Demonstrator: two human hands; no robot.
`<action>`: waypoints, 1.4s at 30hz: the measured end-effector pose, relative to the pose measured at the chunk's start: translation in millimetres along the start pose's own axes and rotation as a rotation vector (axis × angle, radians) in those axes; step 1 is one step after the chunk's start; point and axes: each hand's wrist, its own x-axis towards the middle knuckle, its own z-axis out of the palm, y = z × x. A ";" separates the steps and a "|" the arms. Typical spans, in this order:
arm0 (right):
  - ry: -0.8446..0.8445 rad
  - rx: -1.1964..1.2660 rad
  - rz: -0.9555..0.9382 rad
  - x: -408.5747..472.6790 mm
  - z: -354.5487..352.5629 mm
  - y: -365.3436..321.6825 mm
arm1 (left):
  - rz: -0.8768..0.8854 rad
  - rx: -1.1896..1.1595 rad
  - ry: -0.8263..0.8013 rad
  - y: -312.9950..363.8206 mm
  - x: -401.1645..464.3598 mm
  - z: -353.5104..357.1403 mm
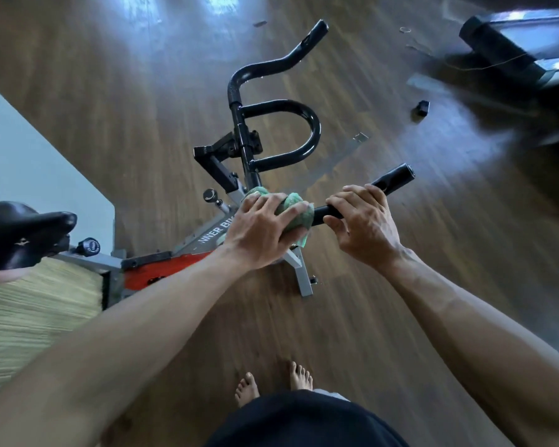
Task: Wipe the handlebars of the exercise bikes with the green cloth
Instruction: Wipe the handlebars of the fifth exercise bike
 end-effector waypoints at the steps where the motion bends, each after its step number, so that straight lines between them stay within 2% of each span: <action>1: 0.002 0.004 0.003 0.2 -0.1 -0.2 | 0.028 0.034 0.002 -3.2 2.4 -0.8; 6: 0.006 0.009 -0.008 1.9 -3.5 -1.6 | 0.031 -0.013 -0.047 -2.7 10.3 5.1; 10: 0.011 0.017 -0.014 -0.4 -4.2 -0.9 | 0.027 -0.057 0.048 9.7 -3.1 13.8; 18: 0.007 0.011 -0.012 0.8 -3.0 -1.8 | -0.017 -0.055 0.087 14.0 4.0 18.0; 28: -0.057 0.049 0.066 -5.2 -8.1 -14.6 | -0.019 -0.250 0.058 14.5 4.9 5.9; 34: 0.004 0.149 0.127 -45.7 -2.7 -43.9 | -0.010 -0.402 0.082 13.8 -15.4 -4.2; 38: -0.017 0.222 0.195 -84.3 14.3 -61.3 | -0.017 -0.423 0.167 22.6 -34.9 -8.8; 42: -0.052 0.270 0.259 -114.6 29.7 -69.8 | -0.034 -0.460 0.187 30.3 -61.1 -3.4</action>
